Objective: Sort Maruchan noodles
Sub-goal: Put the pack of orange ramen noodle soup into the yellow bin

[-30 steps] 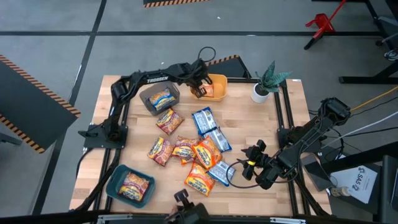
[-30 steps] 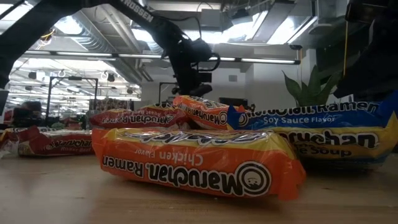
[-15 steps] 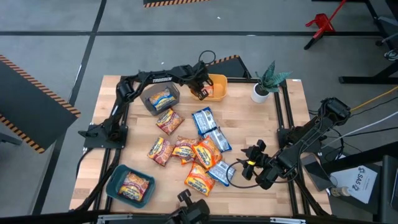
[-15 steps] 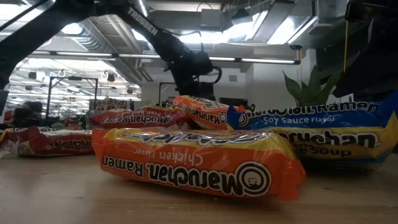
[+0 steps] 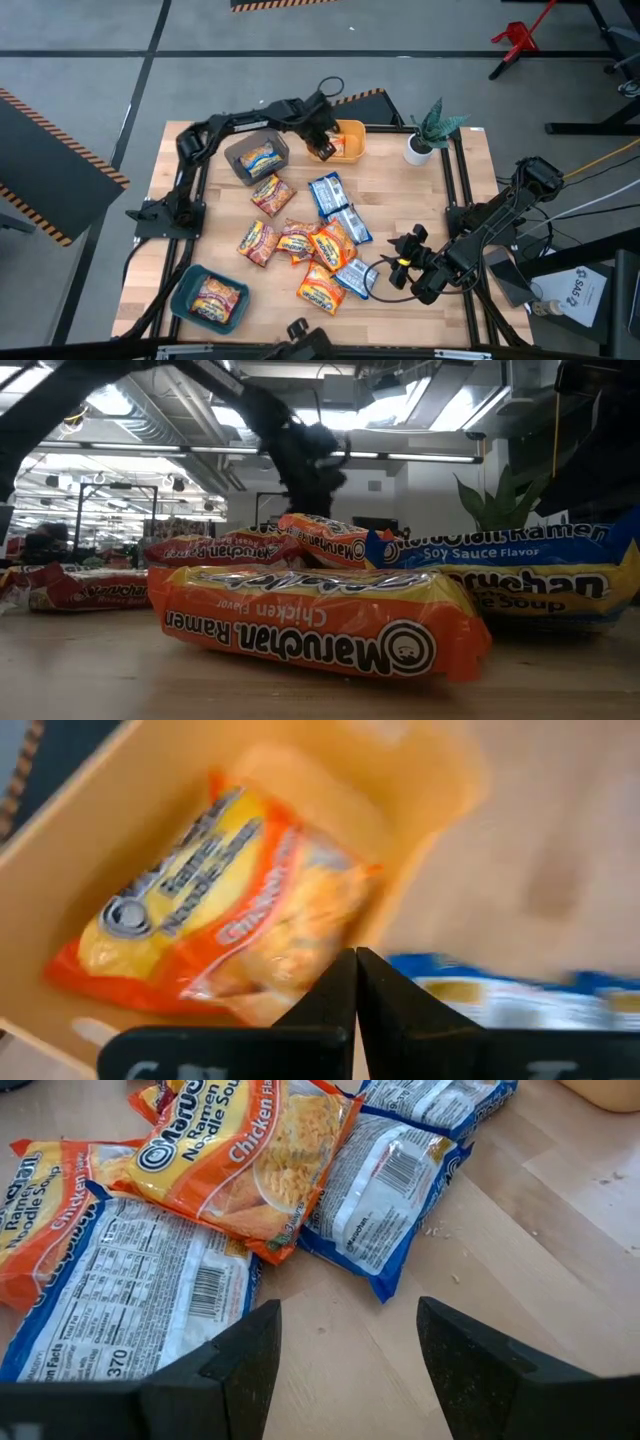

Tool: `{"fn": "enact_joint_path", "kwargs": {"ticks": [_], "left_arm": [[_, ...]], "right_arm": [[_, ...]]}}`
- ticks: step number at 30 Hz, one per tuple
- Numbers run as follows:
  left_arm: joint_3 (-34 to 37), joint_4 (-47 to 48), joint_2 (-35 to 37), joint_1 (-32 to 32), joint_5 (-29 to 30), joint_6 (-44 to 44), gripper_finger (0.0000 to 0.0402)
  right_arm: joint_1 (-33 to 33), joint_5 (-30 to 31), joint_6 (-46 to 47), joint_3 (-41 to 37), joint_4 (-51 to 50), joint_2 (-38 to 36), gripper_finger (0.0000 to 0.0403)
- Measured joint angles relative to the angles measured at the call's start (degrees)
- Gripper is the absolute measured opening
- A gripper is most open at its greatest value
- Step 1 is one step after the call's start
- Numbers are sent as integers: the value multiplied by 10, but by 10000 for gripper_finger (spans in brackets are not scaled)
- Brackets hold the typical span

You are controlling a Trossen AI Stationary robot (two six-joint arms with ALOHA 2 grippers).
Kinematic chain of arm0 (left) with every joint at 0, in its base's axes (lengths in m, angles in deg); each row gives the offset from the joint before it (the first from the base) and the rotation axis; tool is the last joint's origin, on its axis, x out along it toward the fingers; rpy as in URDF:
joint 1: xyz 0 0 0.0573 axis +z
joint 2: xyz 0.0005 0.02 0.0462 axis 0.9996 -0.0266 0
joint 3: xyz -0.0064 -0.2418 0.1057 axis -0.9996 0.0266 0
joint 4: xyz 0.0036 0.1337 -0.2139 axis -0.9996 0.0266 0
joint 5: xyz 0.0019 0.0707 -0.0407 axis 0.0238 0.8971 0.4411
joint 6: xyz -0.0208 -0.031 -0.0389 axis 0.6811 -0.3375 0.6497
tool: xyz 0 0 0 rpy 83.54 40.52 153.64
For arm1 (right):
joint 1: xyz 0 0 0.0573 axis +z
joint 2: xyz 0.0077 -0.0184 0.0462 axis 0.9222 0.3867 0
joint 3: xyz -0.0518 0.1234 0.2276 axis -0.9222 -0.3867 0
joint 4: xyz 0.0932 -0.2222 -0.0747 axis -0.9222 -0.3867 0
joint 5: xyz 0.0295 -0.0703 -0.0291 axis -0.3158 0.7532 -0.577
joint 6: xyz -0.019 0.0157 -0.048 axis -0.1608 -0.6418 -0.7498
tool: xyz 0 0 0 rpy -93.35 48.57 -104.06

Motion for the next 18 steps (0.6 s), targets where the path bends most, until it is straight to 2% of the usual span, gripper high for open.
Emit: {"fn": "enact_joint_path", "kwargs": {"ticks": [6,11,15,18], "left_arm": [[0,40,109,-18,-102,75,0],[0,130,208,-75,-95,112,0],[0,215,269,-135,-116,129,0],[0,276,301,-206,-83,115,0]], "right_arm": [[0,8,-51,-1,23,0,221],[-21,6,-151,-1,101,0,221],[-62,-41,-292,-1,194,7,221],[-92,-96,-391,1,264,19,221]]}}
